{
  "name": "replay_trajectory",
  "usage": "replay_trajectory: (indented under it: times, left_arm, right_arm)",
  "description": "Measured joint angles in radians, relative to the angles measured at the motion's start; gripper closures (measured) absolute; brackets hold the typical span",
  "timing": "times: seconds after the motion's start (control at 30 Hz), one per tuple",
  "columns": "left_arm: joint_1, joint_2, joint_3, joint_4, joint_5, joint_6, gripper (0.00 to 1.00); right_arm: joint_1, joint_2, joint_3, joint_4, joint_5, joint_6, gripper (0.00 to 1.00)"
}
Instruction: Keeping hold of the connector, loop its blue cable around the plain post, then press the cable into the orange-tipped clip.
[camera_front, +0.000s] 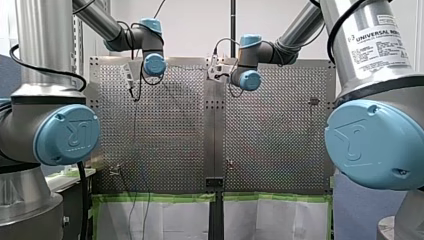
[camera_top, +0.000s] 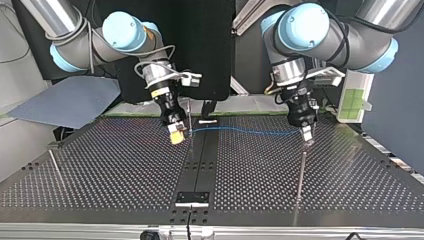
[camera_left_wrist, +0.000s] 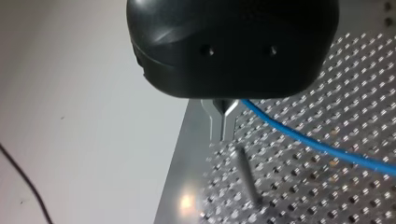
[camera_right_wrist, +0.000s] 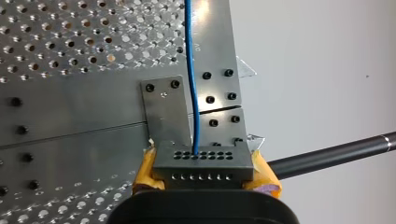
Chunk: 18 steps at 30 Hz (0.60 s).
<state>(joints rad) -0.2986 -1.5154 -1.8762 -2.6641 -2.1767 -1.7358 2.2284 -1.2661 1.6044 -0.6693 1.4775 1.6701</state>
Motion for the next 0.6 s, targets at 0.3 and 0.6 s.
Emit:
replay_trajectory:
  times: [0.3,0.6]
  left_arm:
    - [0.037,0.0,0.06,-0.03,0.037,-0.009,1.0]
    - [0.109,-0.002,0.12,-0.053,0.111,-0.058,1.0]
  right_arm:
    - [-0.012,0.003,-0.026,0.002,-0.019,0.003,1.0]
    - [-0.014,0.006,-0.05,0.003,-0.033,0.011,1.0]
